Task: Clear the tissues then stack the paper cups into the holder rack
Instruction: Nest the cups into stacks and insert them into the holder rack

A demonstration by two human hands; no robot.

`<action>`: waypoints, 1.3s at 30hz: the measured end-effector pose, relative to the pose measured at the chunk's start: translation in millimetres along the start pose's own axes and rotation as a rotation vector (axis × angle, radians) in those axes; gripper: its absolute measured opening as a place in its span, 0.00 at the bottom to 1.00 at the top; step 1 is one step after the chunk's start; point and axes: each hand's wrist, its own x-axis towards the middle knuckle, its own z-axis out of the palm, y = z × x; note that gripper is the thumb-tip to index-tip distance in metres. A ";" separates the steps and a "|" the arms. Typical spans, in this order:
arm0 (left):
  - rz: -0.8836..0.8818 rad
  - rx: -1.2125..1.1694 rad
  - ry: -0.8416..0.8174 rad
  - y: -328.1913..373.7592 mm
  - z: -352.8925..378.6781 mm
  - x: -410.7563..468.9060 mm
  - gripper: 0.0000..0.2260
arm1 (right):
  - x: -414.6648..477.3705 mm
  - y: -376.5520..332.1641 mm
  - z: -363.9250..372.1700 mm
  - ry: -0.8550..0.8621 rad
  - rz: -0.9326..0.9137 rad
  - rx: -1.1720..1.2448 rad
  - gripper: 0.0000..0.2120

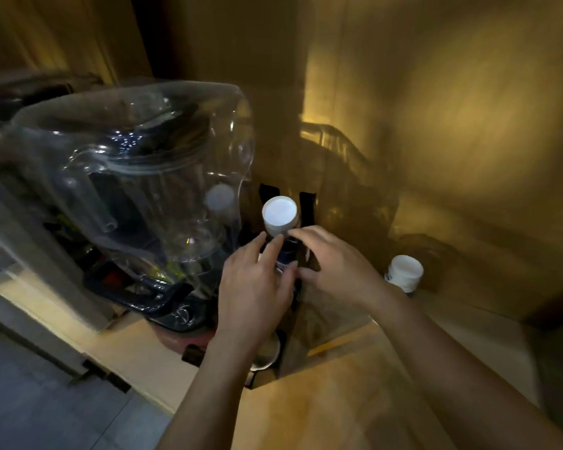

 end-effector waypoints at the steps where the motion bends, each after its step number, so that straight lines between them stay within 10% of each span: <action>1: 0.030 -0.029 -0.006 8.2 4.7 3.0 0.22 | -3.2 6.7 -6.5 0.023 0.025 -0.021 0.26; 19: -0.057 -0.384 -0.635 69.8 206.4 37.8 0.31 | -66.5 163.1 -42.9 0.015 0.684 -0.028 0.33; 34: -0.259 -0.381 -0.893 44.9 290.2 -4.3 0.43 | -89.7 189.8 -2.4 0.058 0.743 0.196 0.33; 39: -0.365 -0.846 -0.858 46.4 270.9 -21.0 0.37 | -97.2 174.0 -7.8 0.090 0.721 0.236 0.34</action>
